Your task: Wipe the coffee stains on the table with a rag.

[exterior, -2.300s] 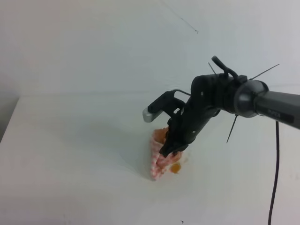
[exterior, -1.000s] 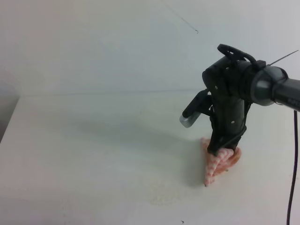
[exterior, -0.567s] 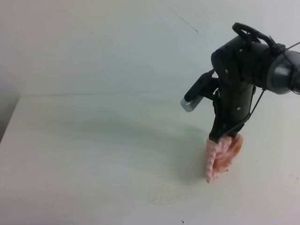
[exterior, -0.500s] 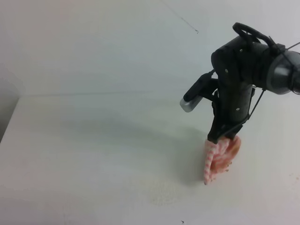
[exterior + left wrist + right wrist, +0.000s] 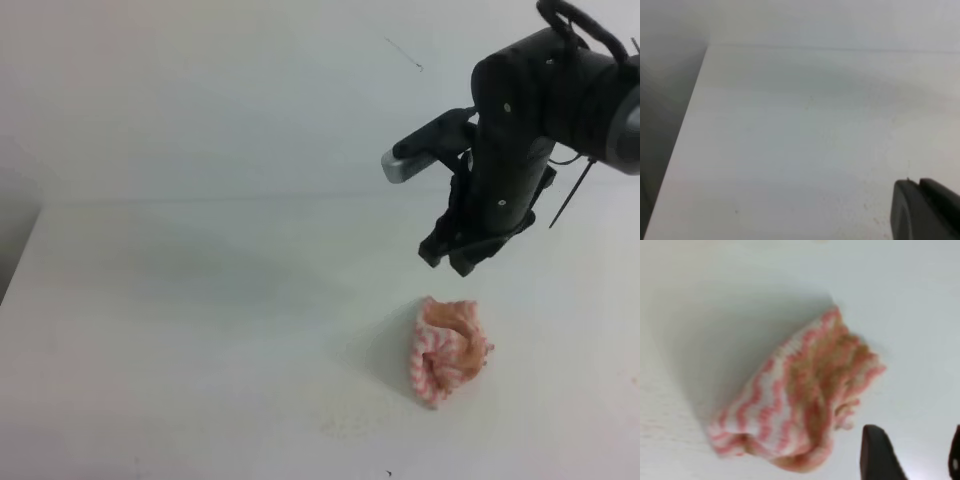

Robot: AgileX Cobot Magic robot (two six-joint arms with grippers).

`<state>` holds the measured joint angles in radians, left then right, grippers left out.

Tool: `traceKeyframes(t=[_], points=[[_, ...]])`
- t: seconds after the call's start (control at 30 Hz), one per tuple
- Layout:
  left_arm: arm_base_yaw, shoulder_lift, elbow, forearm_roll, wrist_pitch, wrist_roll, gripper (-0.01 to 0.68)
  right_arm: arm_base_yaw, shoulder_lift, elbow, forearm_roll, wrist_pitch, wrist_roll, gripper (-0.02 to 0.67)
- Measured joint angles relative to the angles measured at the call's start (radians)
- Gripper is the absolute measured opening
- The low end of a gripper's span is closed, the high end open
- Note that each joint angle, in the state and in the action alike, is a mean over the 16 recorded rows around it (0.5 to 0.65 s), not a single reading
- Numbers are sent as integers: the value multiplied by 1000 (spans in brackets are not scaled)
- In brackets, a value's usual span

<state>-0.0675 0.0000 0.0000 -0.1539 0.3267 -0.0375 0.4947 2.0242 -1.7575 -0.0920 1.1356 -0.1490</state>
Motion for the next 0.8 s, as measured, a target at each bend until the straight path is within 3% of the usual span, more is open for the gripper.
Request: traceKeyframes(t=[0.27, 0.57, 0.8], points=[[0, 0, 0, 0, 0, -1, -1, 4, 51, 0, 108, 4, -2, 307], [-1, -10, 16, 0, -6, 0, -1, 21, 163, 7, 90, 24, -17, 297], [-2, -15, 24, -1, -9, 0, -1, 57, 221, 13, 138, 16, -52, 190]])
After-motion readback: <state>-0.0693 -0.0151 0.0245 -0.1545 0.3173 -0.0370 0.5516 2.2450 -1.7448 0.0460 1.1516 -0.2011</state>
